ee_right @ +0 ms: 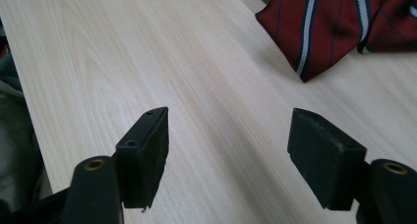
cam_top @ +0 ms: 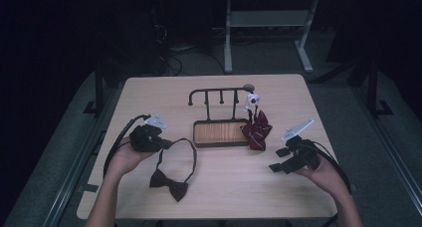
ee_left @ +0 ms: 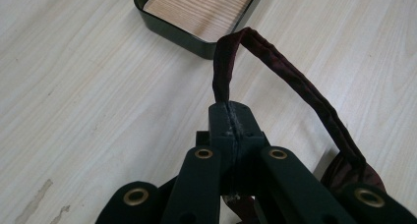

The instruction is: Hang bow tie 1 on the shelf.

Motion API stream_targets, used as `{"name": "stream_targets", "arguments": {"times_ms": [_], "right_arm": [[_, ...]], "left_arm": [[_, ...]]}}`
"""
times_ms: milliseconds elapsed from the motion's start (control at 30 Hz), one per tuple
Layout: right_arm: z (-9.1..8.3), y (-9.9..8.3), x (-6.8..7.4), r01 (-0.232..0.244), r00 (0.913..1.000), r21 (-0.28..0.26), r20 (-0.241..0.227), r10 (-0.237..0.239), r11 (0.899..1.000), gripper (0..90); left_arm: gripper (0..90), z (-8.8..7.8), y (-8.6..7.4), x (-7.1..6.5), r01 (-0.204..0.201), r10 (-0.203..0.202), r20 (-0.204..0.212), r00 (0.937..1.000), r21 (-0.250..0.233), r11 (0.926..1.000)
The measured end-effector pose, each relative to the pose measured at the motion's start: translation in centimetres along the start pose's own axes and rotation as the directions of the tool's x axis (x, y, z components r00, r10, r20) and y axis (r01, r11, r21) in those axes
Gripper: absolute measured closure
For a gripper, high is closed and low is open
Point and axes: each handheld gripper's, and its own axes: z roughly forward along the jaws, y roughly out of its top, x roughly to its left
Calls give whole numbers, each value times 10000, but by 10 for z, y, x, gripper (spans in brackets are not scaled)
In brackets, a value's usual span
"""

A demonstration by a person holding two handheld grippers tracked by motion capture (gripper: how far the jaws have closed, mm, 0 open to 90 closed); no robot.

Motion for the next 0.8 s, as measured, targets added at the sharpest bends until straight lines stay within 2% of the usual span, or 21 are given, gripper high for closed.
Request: {"name": "stream_targets", "arguments": {"times_ms": [267, 700, 800], "right_arm": [[-2, -1, 1, -35, 10000, -21, 39, 35, 10000, 312], [-2, 0, 1, 0, 10000, -55, -42, -1, 10000, 311], [-2, 0, 1, 12, 10000, -41, -53, -12, 10000, 311]], "left_arm": [[898, -6, 5, -6, -257, 259, 79, 9996, -220, 9994], [899, -16, 10, -8, -523, 527, 161, 9985, -243, 9983], [900, -20, 12, -7, -541, 556, 358, 9978, -412, 9977]]}}
